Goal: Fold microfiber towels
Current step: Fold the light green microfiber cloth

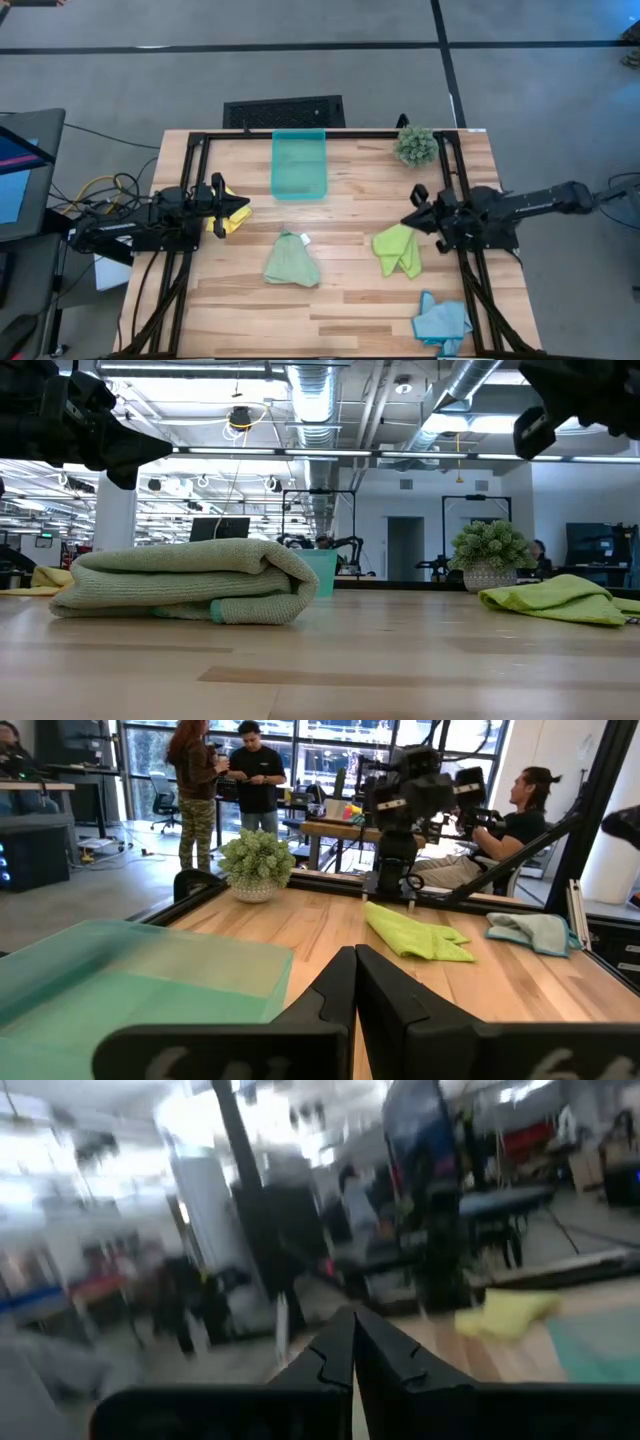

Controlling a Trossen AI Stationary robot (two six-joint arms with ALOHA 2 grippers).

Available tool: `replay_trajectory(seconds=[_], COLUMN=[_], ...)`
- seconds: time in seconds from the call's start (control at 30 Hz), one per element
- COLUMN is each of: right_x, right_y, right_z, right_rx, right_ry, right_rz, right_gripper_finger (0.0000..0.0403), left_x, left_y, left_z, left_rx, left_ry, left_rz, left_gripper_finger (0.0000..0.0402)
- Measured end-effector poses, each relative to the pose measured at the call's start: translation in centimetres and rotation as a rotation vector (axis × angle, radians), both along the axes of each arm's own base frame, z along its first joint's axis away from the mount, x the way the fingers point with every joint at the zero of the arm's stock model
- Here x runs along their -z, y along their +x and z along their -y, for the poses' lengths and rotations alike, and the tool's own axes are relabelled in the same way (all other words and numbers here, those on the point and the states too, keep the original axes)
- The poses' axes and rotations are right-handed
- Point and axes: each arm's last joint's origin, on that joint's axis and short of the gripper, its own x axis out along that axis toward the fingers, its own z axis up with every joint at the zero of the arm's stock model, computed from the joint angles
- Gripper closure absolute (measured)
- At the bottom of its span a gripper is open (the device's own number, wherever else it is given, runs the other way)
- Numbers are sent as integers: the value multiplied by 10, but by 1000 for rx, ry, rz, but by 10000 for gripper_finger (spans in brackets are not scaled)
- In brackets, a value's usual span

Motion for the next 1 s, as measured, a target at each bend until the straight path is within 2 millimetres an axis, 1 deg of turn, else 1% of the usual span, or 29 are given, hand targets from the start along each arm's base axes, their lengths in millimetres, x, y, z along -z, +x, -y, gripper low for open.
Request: replay_trajectory(seconds=[0.1, 0.2, 0.3, 0.4, 0.47, 0.6, 0.7, 0.83, 1.0], right_x=[-15, -27, -30, -27, -18, 5, 24, 47, 67], right_y=[12, 23, 33, 43, 50, 63, 72, 82, 94], right_z=[-10, -17, -23, -28, -30, -35, -43, -51, -58], right_rx=[-33, -39, -14, -1, 13, 43, 39, 40, 48], right_ry=[-97, -169, -238, -240, -227, -201, -228, -277, -300], right_rz=[-160, -370, -576, -736, -846, -1003, -1099, -1183, -1202], right_gripper_finger=[368, 360, 343, 319, 297, 254, 235, 235, 258], left_x=[0, 0, 0, 0, 0, 0, 0, 0, 0], left_y=[0, 0, 0, 0, 0, 0, 0, 0, 0], left_z=[0, 0, 0, 0, 0, 0, 0, 0, 0], left_rx=[0, 0, 0, 0, 0, 0, 0, 0, 0], left_ry=[0, 0, 0, 0, 0, 0, 0, 0, 0], left_rz=[0, 0, 0, 0, 0, 1, 0, 0, 0], left_gripper_finger=[401, 402, 401, 401, 401, 402, 402, 401, 401])
